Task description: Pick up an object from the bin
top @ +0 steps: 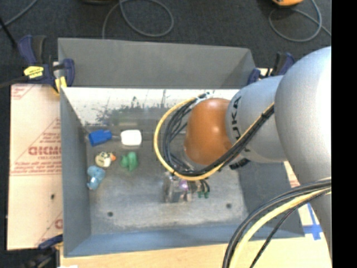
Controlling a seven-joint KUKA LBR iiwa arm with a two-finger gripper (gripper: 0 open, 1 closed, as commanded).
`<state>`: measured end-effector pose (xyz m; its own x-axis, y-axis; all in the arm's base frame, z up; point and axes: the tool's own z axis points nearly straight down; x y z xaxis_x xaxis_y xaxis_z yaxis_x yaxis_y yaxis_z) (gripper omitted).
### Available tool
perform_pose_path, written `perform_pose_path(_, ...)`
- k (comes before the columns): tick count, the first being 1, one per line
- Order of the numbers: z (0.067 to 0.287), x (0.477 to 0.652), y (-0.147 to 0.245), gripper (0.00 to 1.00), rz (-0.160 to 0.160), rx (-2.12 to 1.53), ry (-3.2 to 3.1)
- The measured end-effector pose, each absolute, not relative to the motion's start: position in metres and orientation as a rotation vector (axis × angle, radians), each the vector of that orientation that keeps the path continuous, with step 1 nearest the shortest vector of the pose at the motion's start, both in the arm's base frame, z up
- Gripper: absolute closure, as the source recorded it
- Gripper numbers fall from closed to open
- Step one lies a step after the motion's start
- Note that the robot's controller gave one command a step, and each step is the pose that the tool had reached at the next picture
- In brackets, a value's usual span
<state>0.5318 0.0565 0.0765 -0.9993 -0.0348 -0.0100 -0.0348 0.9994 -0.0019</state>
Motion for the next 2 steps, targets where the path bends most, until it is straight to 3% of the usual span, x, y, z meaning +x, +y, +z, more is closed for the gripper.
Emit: perform_pose_path(2, 0.109, 0.544, 0.052, 1.0, -0.004, -0.106, 3.123)
